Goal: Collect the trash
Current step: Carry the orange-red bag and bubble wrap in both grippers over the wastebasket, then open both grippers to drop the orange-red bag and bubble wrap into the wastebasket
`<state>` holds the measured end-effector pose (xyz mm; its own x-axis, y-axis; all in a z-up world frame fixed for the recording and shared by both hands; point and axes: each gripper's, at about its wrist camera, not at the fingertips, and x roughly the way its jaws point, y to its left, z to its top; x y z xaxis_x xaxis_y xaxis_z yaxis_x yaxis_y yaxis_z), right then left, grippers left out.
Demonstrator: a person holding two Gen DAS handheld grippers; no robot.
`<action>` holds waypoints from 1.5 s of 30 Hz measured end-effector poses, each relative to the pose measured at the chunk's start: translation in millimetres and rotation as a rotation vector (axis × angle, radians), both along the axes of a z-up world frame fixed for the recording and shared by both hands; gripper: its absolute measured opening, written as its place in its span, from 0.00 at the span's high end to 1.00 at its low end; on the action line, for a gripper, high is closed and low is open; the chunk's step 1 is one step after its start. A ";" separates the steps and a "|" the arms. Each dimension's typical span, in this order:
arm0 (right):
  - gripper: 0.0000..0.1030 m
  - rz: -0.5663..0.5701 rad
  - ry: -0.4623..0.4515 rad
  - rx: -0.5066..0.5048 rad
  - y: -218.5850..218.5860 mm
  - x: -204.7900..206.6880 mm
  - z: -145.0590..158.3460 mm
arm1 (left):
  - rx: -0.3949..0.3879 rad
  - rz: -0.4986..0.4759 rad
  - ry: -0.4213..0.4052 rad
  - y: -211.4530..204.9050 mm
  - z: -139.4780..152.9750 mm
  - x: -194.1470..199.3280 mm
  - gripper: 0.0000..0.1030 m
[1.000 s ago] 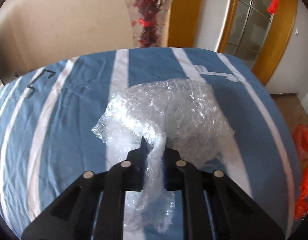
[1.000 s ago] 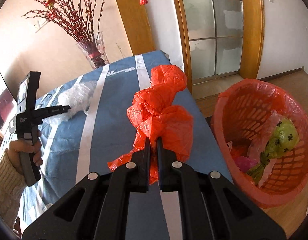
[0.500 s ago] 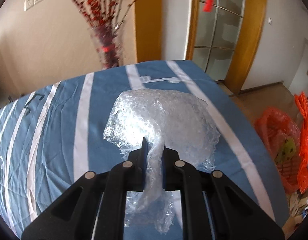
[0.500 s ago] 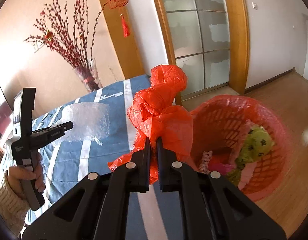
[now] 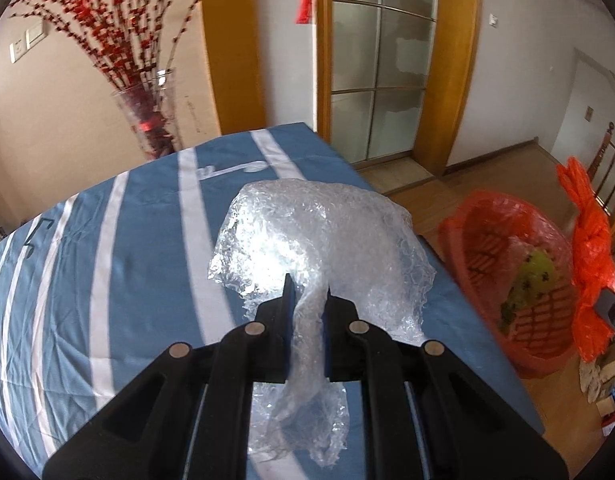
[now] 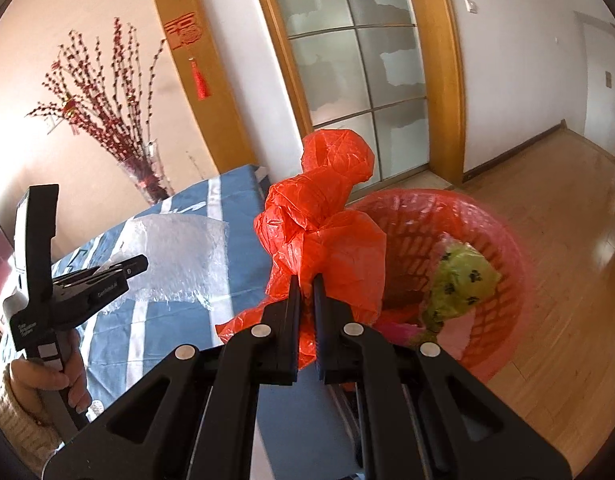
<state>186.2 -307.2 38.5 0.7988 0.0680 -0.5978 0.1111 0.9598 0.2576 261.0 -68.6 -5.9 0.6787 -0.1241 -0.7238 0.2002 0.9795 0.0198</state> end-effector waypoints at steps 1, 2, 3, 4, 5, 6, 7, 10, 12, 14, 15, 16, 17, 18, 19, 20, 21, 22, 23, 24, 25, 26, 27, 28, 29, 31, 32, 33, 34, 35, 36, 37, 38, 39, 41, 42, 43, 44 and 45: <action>0.94 -0.008 0.003 0.003 -4.0 -0.7 -1.6 | -0.002 -0.006 0.002 -3.8 -0.5 -1.1 0.89; 0.94 -0.015 0.004 0.006 -7.5 -1.1 -2.6 | -0.006 -0.016 0.006 -9.3 -1.2 -1.8 0.89; 0.94 -0.020 0.006 0.007 -9.5 -0.8 -3.4 | -0.011 -0.024 0.009 -14.4 -1.5 -2.9 0.89; 0.94 -0.025 0.009 0.008 -12.4 -0.7 -4.6 | -0.015 -0.032 0.012 -18.4 -1.8 -3.7 0.89; 0.94 -0.032 0.012 0.010 -15.7 -0.8 -6.4 | -0.025 -0.044 0.016 -23.4 -2.1 -4.7 0.89; 0.94 -0.040 0.016 0.010 -19.0 -0.8 -8.2 | -0.035 -0.056 0.019 -28.5 -2.1 -5.9 0.89; 0.94 -0.047 0.019 0.009 -22.3 -0.6 -10.1 | -0.047 -0.070 0.022 -33.2 -1.7 -7.3 0.89; 0.94 -0.069 0.031 0.010 -32.5 -0.9 -15.3 | -0.081 -0.112 0.024 -47.1 0.7 -12.2 0.89; 0.94 -0.086 0.042 0.011 -40.2 -0.1 -19.7 | -0.099 -0.137 0.025 -56.4 2.2 -14.5 0.89; 0.94 -0.102 0.050 0.009 -46.9 0.2 -23.1 | -0.119 -0.166 0.027 -67.7 3.3 -17.3 0.89; 0.94 -0.109 0.053 0.006 -49.6 0.4 -24.6 | -0.130 -0.180 0.031 -74.0 3.2 -18.4 0.89; 0.94 -0.115 0.055 0.004 -51.9 0.3 -25.6 | -0.135 -0.187 0.033 -78.0 2.9 -18.8 0.88; 0.94 -0.121 0.057 0.003 -54.4 0.4 -26.5 | -0.142 -0.197 0.037 -84.2 2.0 -19.2 0.88; 0.94 -0.127 0.059 0.002 -56.9 0.5 -27.4 | -0.147 -0.203 0.041 -88.8 0.9 -19.2 0.88; 0.93 -0.134 0.062 0.001 -60.4 1.0 -28.7 | -0.154 -0.210 0.047 -93.7 -0.4 -18.9 0.88; 0.93 -0.139 0.064 0.001 -63.2 1.6 -29.7 | -0.161 -0.217 0.055 -99.8 -2.6 -18.4 0.88; 0.93 -0.146 0.065 0.000 -65.7 2.0 -30.2 | -0.164 -0.221 0.061 -104.0 -4.4 -18.1 0.88; 0.93 -0.152 0.067 0.001 -68.5 2.9 -30.5 | -0.169 -0.227 0.069 -108.9 -6.6 -17.6 0.88; 0.93 -0.162 0.068 0.003 -72.8 3.7 -31.0 | -0.176 -0.234 0.080 -114.9 -9.4 -16.9 0.88; 0.93 -0.168 0.068 0.005 -75.5 4.3 -31.1 | -0.178 -0.240 0.087 -119.8 -11.6 -16.3 0.88; 0.92 -0.179 0.067 0.009 -80.1 5.2 -31.5 | -0.179 -0.245 0.091 -123.3 -13.4 -15.7 0.88; 0.92 -0.185 0.066 0.014 -83.8 5.8 -32.2 | -0.178 -0.253 0.095 -129.3 -16.2 -14.8 0.87; 0.92 -0.192 0.065 0.025 -88.1 6.5 -33.0 | -0.176 -0.259 0.098 -134.4 -19.1 -14.1 0.86; 0.87 -0.194 0.064 0.034 -91.3 7.4 -34.1 | -0.174 -0.263 0.104 -137.8 -22.0 -13.1 0.83; 0.81 -0.200 0.066 0.046 -95.7 8.8 -35.5 | -0.173 -0.266 0.113 -142.2 -26.1 -11.7 0.77; 0.73 -0.207 0.070 0.065 -101.2 10.1 -38.3 | -0.174 -0.269 0.127 -147.7 -32.1 -9.9 0.67; 0.68 -0.209 0.073 0.073 -103.5 9.8 -40.1 | -0.172 -0.271 0.136 -150.2 -35.9 -9.0 0.65; 0.66 -0.210 0.076 0.076 -104.6 8.6 -41.6 | -0.168 -0.272 0.143 -151.7 -38.8 -8.4 0.62; 0.62 -0.214 0.080 0.074 -105.3 6.8 -43.2 | -0.164 -0.274 0.150 -152.1 -42.3 -8.7 0.61; 0.58 -0.217 0.082 0.071 -105.3 5.0 -44.0 | -0.160 -0.273 0.152 -151.3 -43.8 -9.3 0.58; 0.56 -0.222 0.083 0.069 -105.5 1.9 -45.0 | -0.155 -0.270 0.152 -149.0 -44.8 -9.9 0.54; 0.50 -0.227 0.083 0.067 -105.7 -0.9 -45.4 | -0.149 -0.265 0.151 -146.6 -45.3 -11.0 0.53; 0.43 -0.237 0.079 0.062 -105.5 -5.9 -44.9 | -0.146 -0.258 0.147 -142.0 -45.1 -12.9 0.48; 0.39 -0.247 0.074 0.056 -105.3 -9.8 -44.2 | -0.145 -0.250 0.141 -137.0 -43.7 -16.0 0.42; 0.28 -0.266 0.053 0.042 -102.6 -20.8 -40.4 | -0.143 -0.230 0.118 -122.6 -40.6 -23.1 0.34; 0.25 -0.270 0.045 0.036 -101.0 -25.6 -38.4 | -0.138 -0.219 0.104 -116.9 -37.9 -29.8 0.31; 0.20 -0.272 0.036 0.029 -99.6 -30.6 -36.5 | -0.133 -0.209 0.090 -109.7 -36.3 -33.9 0.29; 0.17 -0.279 0.025 0.015 -94.1 -37.0 -34.0 | -0.128 -0.193 0.070 -98.1 -34.1 -41.9 0.26; 0.15 -0.283 0.019 0.002 -89.7 -40.9 -31.7 | -0.123 -0.181 0.058 -90.1 -32.1 -47.7 0.22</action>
<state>145.2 -396.9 6.8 0.7750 -0.1552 -0.6126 0.3796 0.8893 0.2550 213.3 -158.7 -38.0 0.5952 -0.3300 -0.7327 0.3703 0.9219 -0.1143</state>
